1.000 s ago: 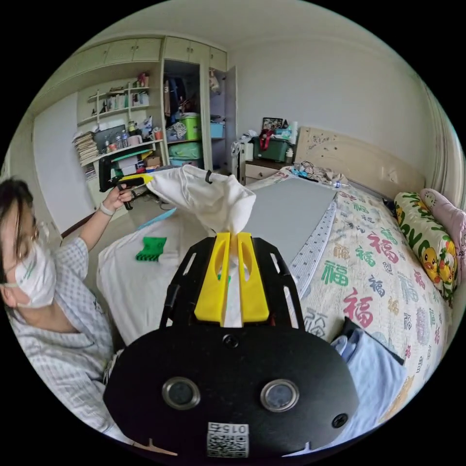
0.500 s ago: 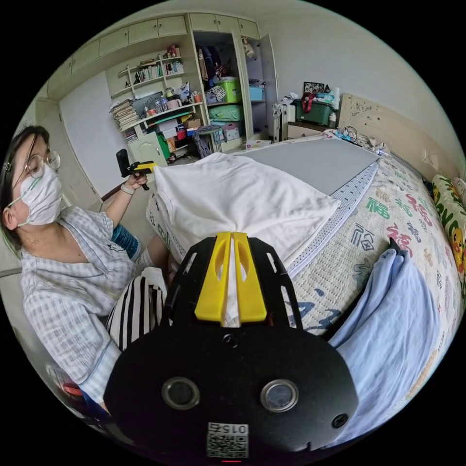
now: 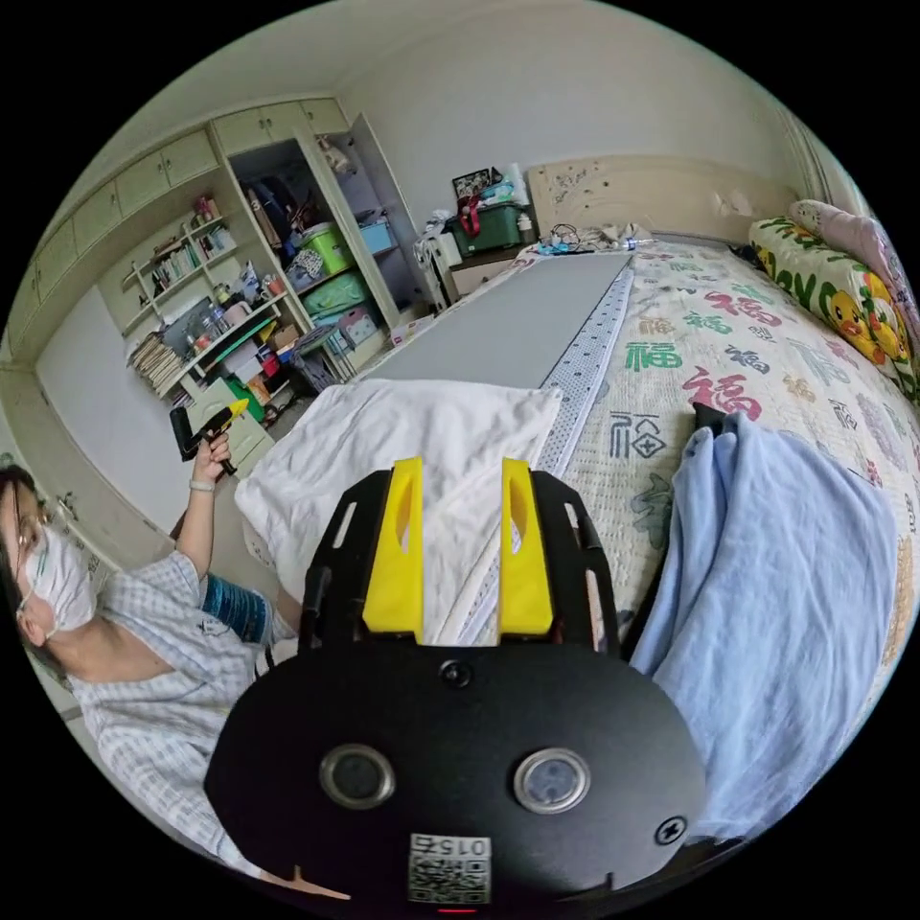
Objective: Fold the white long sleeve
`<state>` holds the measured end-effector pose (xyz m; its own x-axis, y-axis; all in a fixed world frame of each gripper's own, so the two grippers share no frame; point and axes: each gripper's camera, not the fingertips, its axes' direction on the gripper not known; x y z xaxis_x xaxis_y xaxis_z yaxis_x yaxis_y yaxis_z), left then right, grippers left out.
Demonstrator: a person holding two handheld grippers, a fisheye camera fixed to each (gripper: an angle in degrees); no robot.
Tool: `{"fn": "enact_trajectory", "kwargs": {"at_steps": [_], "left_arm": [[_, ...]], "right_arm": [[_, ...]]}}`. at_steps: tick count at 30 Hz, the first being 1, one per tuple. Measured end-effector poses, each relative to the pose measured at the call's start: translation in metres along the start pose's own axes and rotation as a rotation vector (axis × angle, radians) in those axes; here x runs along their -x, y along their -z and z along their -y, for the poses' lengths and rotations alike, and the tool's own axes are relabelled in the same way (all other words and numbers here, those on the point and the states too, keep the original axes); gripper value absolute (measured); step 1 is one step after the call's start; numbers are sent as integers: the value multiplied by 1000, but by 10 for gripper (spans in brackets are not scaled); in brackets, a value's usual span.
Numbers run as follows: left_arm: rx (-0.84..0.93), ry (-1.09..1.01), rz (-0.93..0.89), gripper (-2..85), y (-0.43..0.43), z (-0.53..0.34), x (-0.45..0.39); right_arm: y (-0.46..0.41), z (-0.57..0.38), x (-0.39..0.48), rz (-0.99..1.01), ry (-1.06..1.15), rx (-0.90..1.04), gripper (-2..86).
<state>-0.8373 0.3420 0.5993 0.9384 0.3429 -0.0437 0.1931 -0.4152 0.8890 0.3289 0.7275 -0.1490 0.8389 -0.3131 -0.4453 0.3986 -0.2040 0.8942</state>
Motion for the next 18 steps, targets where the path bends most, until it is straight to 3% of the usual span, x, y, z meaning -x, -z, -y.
{"fn": "enact_trajectory", "kwargs": {"at_steps": [5,10,13,18], "left_arm": [[249,213,56,117,-158,53,119],[407,362,46,102,-250,61,214],[455,292,-40,49,-277,69,231],[425,180,61,17,-281,94,237]], "right_arm": [[-77,58,-30,-39,-162,29,144],[-130,78,-49,-68,-243,124,132],[-139,86,-47,-93,-222,131,84],[-146,91,-43,-159,-179,123,15]]}}
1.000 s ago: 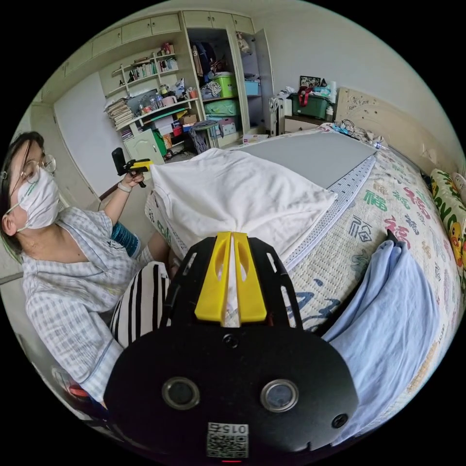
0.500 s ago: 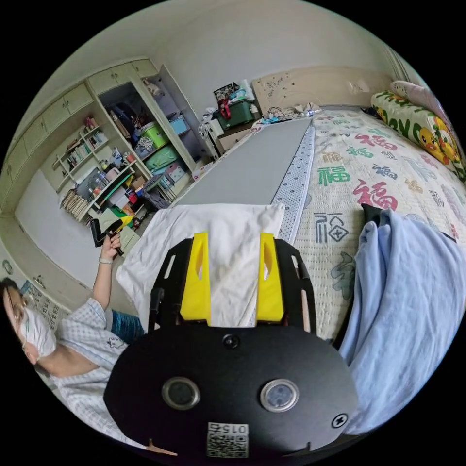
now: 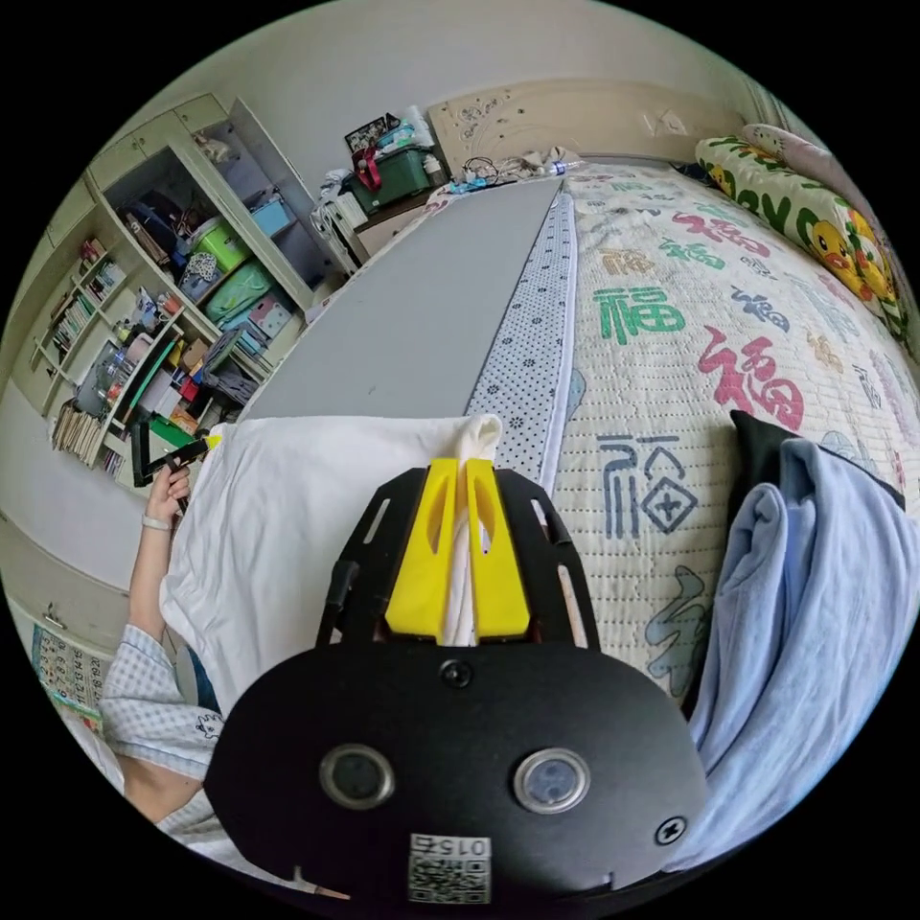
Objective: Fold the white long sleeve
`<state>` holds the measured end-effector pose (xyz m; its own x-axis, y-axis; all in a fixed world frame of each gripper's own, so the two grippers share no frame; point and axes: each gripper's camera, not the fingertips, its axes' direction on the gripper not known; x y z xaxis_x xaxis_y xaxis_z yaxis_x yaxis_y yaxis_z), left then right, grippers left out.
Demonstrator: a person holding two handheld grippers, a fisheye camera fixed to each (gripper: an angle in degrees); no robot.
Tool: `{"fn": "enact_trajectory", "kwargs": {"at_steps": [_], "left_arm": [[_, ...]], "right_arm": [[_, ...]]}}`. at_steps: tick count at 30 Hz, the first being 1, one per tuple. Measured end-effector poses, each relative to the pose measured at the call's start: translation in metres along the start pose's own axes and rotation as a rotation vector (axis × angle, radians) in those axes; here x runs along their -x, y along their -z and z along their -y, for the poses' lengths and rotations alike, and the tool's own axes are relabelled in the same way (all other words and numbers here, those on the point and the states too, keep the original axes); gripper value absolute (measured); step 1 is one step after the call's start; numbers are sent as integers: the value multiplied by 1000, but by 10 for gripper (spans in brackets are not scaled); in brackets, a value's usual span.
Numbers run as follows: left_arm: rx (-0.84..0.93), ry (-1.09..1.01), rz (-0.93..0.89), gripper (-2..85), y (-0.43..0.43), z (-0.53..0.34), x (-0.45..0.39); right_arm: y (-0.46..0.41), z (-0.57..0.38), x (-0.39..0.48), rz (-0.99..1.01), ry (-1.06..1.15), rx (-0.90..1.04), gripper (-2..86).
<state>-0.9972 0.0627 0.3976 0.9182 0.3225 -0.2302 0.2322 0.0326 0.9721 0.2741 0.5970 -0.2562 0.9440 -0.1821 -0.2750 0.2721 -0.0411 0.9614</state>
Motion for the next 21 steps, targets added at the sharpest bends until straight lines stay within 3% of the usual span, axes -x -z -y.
{"fn": "enact_trajectory", "kwargs": {"at_steps": [5,8,16,18,21], "left_arm": [[-141,-20,23,11,29,38,-4],[-169,-28,58,11,21,70,-18],[-159,6,125,25,-41,125,-28],[-105,3,153,38,-57,127,-31],[-126,-50,248,71,-39,120,-58]], "right_arm": [[27,14,-5,-1,-57,-165,6],[22,28,0,-67,-50,-165,7],[-22,35,-20,-111,-34,-99,33],[-26,15,-29,-118,-8,-168,48],[-3,-2,-43,17,71,-189,61]]}}
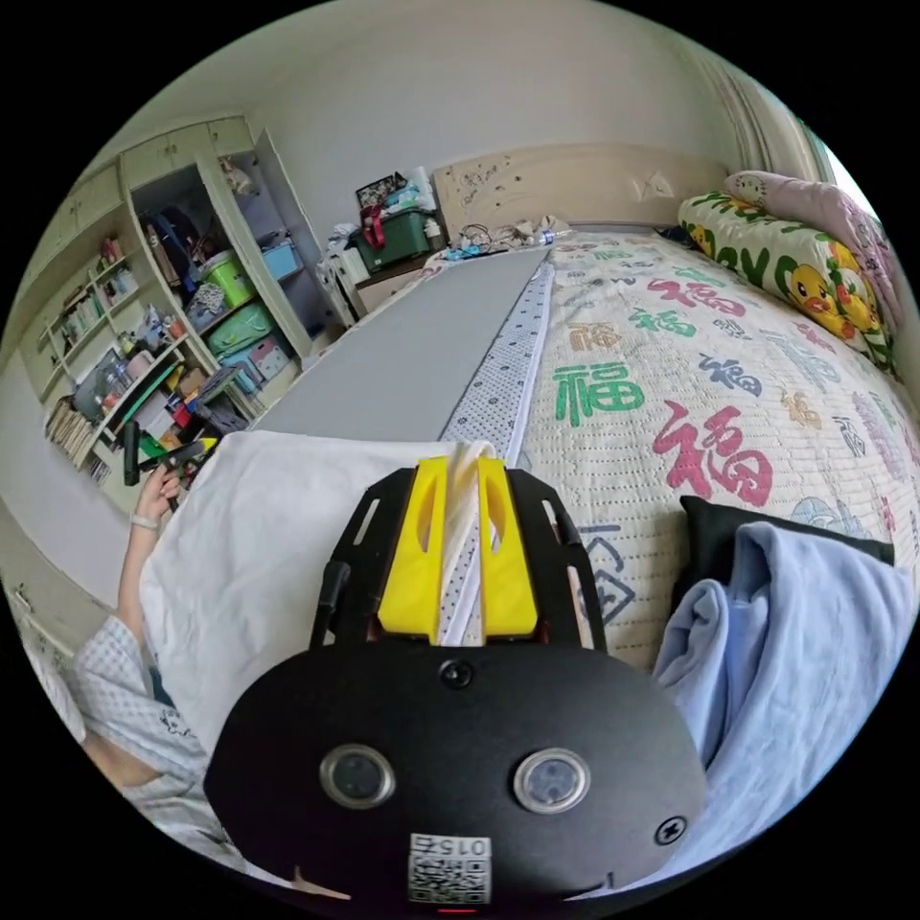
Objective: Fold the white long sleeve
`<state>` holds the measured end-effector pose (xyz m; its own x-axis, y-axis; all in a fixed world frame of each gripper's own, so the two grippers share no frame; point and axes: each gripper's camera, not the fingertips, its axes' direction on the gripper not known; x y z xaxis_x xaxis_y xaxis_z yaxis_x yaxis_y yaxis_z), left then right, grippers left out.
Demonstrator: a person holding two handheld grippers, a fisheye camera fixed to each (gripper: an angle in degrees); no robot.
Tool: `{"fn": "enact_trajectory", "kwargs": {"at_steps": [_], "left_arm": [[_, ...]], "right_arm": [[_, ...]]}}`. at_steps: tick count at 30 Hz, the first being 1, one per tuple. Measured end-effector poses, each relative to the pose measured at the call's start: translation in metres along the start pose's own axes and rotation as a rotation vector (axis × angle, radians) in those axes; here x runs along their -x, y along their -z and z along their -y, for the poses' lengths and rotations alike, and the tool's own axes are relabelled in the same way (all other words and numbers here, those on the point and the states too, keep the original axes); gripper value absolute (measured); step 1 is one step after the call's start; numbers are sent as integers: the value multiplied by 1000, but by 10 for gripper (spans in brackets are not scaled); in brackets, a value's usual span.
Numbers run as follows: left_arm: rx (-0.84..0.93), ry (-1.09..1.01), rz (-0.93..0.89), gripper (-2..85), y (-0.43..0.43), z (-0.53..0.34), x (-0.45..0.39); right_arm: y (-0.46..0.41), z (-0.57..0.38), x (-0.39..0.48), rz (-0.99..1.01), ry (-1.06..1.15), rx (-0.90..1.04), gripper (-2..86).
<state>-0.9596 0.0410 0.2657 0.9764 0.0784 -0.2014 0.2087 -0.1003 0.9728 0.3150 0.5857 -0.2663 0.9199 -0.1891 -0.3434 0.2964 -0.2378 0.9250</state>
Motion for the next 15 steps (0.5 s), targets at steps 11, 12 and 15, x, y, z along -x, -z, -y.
{"fn": "enact_trajectory", "kwargs": {"at_steps": [11,12,15], "left_arm": [[-281,-1301,-905,58,182,-96,-335],[-240,-1345,-874,55,181,-103,-355],[-71,-1476,-859,57,166,-122,-425]], "right_arm": [[92,-97,135,798,1314,-41,39],[91,-104,143,832,1390,8,44],[78,-121,180,791,1525,217,58]]}}
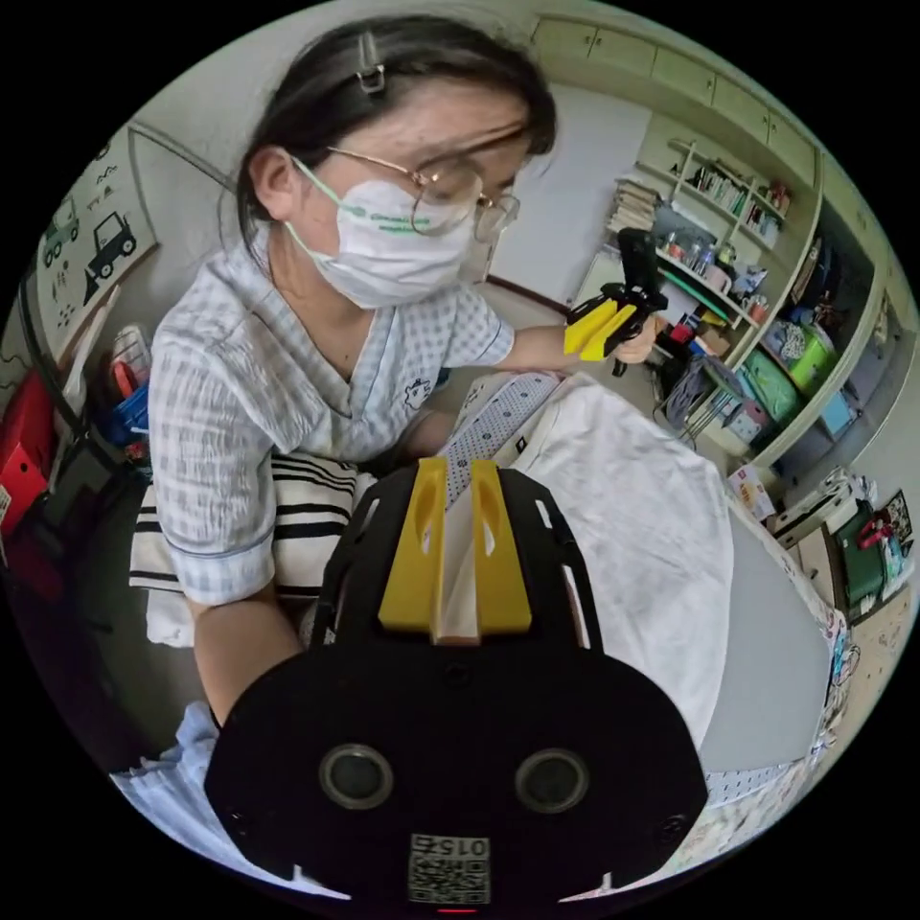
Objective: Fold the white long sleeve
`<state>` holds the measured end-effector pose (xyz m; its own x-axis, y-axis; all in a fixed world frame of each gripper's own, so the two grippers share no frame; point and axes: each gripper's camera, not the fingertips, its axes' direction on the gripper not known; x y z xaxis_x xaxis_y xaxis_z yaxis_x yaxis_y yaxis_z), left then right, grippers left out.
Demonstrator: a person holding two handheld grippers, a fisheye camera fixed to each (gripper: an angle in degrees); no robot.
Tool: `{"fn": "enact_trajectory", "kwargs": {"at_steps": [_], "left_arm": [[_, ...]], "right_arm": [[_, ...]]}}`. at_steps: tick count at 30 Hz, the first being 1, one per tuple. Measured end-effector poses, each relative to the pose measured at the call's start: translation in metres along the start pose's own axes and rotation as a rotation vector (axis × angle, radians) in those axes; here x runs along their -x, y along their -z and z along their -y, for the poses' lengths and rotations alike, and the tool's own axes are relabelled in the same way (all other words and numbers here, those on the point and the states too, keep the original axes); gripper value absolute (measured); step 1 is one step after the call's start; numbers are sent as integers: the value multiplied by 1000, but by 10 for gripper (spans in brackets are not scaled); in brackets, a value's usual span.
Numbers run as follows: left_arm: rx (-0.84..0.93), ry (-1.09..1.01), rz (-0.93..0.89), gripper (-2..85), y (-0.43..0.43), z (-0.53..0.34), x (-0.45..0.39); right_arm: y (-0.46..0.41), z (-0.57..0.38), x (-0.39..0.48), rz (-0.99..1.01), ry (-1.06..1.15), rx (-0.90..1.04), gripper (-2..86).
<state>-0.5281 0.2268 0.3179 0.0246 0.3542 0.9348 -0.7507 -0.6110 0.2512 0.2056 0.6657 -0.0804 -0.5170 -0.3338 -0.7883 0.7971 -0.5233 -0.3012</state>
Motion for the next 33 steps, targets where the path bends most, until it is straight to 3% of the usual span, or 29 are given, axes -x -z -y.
{"fn": "enact_trajectory", "kwargs": {"at_steps": [4,8,17,33], "left_arm": [[84,-18,-61,82,-46,25,8],[150,-11,-88,92,-77,40,14],[308,21,-144,83,-148,59,38],[219,52,-157,11,-139,32,70]], "right_arm": [[-20,-2,-15,-7,-93,134,78],[-10,-6,-21,6,-130,85,80],[-22,-9,-30,42,-145,189,64],[-1,-8,-30,-32,-42,109,-1]]}}
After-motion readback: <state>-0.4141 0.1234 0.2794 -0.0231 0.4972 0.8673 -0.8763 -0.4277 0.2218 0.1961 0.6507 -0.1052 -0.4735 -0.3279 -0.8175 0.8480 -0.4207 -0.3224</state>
